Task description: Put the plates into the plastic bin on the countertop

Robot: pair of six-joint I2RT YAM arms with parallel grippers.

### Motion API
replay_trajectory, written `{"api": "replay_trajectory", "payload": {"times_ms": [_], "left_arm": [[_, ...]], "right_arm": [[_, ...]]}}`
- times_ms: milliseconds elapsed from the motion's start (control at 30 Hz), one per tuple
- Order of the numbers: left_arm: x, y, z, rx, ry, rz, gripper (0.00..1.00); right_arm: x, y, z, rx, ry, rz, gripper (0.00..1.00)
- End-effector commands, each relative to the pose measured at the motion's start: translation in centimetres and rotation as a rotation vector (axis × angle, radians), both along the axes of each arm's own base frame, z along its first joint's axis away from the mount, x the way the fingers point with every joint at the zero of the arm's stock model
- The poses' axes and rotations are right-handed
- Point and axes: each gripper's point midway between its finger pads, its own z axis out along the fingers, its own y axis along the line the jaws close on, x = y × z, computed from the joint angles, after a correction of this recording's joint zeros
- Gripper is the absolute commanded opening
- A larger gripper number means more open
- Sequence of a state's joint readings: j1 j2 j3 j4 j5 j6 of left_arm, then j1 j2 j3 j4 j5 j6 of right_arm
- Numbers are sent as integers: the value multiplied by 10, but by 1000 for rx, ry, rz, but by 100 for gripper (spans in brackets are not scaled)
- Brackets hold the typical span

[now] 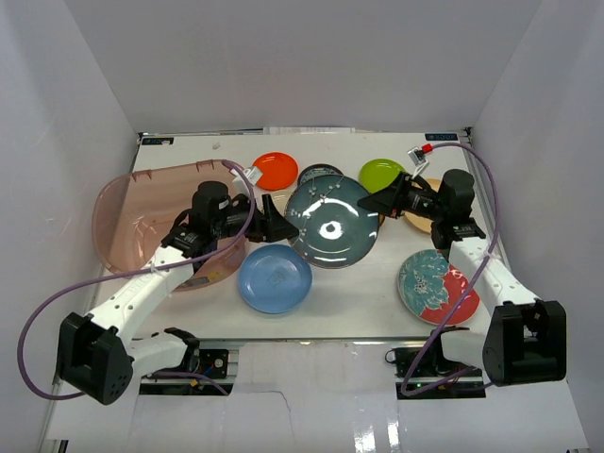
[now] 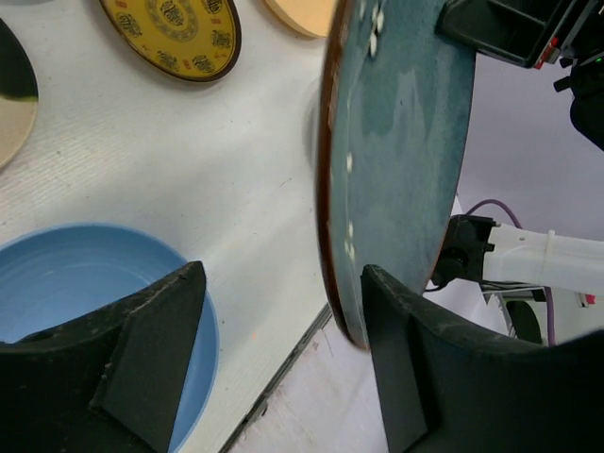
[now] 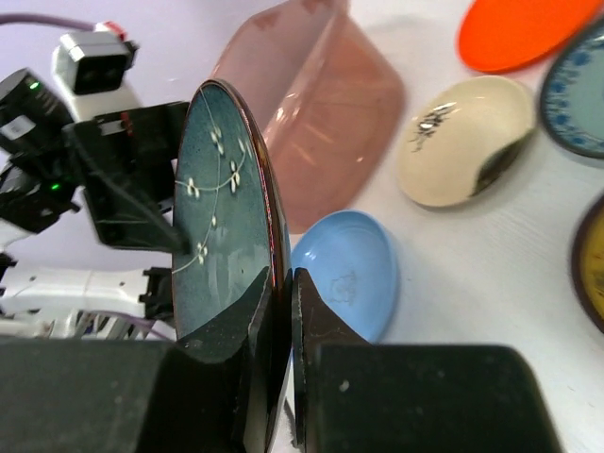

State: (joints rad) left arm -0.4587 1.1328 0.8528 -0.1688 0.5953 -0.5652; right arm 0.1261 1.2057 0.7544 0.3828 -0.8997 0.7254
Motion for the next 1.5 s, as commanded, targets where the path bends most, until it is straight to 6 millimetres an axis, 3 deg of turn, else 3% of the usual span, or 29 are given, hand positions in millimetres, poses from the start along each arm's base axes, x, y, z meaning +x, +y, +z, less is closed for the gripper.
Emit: {"api": "replay_trajectory", "payload": {"times_ms": [0,33,133,167,267,400,433,533,567,600,667,700,767,800,900,1067,1267,1467], "left_arm": [[4,-12,17,-64,-46,-41,74],[7,-14,16,-62,-39,-44,69],[9,-15,19,-65,-57,-38,38],[12,-14,20,-63,-67,-22,23],[14,-11,23,-56,-81,4,0],[19,-7,34,-64,-99,54,0],[22,-6,38,-66,-106,70,0],[38,4,65,-75,-160,155,0],[43,8,73,-77,-171,181,0],[53,20,94,-94,-206,229,0],[65,38,110,-107,-224,297,0],[77,64,123,-123,-244,370,0],[82,90,130,-171,-215,422,0],[94,122,129,-175,-202,511,0],[97,173,109,-185,-112,680,0],[85,224,75,-130,-45,954,0],[72,261,59,-10,-31,1147,0],[73,282,12,54,62,1226,0]], "right_arm": [[-14,26,56,93,-112,127,8],[-13,29,58,93,-114,133,8],[-16,39,57,94,-112,150,8],[-15,40,57,93,-110,147,8],[-15,41,52,91,-98,139,8],[-15,38,43,73,-79,115,44],[-17,37,41,64,-66,108,61],[-19,32,36,28,-78,64,82],[-17,29,35,16,-93,36,86],[-20,28,28,7,-87,24,88],[-28,23,26,-2,-97,6,90],[-35,21,21,-10,-104,7,91],[-39,17,13,-27,-106,-14,91],[-41,14,5,-56,-100,-27,91],[-50,7,-5,-95,-115,-58,92],[-57,3,-22,-119,-98,-64,92],[-63,3,-31,-121,-106,-43,92],[-69,4,-38,-121,-110,-26,91]]}}
